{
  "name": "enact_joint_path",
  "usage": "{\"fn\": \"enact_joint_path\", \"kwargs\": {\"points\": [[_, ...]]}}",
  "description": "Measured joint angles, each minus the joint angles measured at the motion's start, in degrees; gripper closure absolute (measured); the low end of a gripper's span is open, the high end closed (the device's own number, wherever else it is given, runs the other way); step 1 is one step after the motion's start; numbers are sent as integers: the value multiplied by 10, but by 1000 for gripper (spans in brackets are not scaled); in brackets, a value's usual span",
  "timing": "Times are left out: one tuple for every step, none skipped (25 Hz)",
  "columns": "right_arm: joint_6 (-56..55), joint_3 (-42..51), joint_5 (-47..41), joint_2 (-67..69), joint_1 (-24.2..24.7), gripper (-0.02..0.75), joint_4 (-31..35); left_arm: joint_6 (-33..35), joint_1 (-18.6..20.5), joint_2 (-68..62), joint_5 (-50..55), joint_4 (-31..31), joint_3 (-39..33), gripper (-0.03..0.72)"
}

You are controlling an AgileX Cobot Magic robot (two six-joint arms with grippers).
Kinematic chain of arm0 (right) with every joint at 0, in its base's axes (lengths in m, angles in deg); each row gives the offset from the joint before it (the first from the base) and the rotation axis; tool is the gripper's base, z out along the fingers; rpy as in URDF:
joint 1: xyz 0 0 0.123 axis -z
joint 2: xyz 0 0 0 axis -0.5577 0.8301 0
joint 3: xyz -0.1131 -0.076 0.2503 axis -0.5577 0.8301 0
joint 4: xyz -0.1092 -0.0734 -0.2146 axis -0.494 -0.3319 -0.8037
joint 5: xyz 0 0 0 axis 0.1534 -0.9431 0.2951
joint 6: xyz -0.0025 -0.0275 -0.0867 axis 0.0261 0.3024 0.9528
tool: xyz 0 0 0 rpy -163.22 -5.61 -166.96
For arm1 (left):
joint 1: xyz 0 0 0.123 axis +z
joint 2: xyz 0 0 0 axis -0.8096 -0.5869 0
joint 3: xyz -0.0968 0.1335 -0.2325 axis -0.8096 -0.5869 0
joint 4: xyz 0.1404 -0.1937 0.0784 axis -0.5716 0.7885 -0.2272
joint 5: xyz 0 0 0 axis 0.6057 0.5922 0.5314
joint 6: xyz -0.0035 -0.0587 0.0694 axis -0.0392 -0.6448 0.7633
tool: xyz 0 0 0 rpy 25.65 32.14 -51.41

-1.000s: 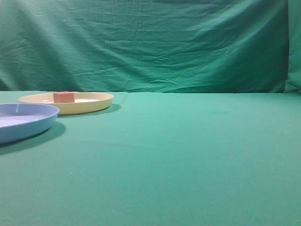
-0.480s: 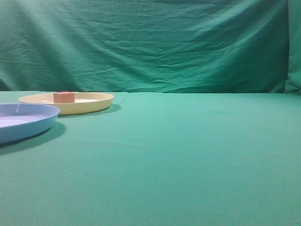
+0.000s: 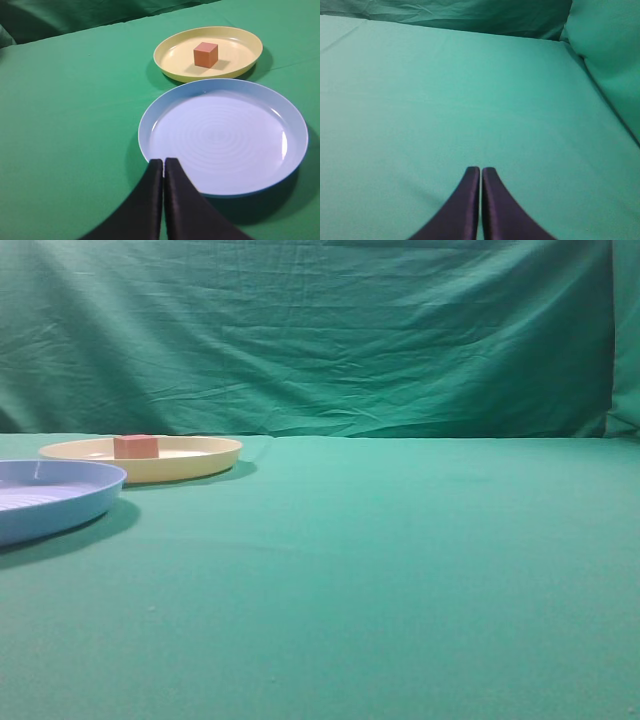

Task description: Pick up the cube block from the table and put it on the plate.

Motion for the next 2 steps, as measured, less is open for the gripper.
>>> {"fn": "enact_joint_path", "kwargs": {"points": [[0, 0, 0, 0, 0, 738, 0, 0, 0, 0, 0, 0, 0, 688], [0, 0, 0, 0, 0, 738, 0, 0, 0, 0, 0, 0, 0, 688]]}}
